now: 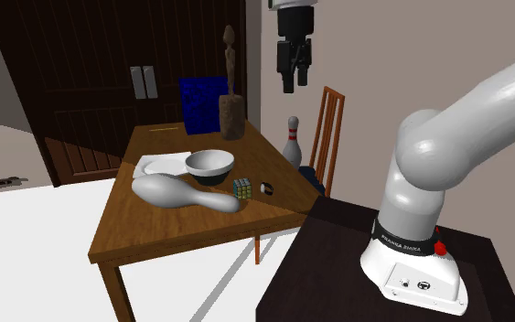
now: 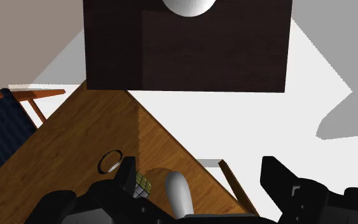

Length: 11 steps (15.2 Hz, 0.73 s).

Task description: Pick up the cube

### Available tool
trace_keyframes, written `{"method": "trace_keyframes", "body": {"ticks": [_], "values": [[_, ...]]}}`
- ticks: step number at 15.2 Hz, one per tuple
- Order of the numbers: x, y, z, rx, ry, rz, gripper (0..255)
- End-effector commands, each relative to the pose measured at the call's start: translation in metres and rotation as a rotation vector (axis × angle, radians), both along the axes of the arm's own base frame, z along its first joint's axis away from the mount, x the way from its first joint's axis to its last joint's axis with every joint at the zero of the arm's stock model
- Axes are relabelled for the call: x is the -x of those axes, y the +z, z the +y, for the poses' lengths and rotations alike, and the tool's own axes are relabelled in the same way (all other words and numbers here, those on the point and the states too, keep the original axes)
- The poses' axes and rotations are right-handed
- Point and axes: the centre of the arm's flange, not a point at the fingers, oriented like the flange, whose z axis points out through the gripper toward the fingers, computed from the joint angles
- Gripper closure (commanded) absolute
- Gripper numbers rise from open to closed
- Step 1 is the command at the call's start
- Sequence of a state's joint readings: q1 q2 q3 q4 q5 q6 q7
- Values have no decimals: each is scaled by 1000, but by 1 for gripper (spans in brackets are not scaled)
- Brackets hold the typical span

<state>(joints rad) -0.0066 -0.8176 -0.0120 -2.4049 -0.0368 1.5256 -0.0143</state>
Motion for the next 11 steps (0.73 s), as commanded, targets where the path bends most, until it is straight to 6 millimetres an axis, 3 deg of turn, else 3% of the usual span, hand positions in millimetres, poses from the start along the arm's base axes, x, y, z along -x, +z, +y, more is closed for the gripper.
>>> {"method": "trace_keyframes", "body": {"ticks": [1,11], "values": [[0,0,0,0,0,0,0],[-62,-108,-38,-5,0,-22,0]]}}
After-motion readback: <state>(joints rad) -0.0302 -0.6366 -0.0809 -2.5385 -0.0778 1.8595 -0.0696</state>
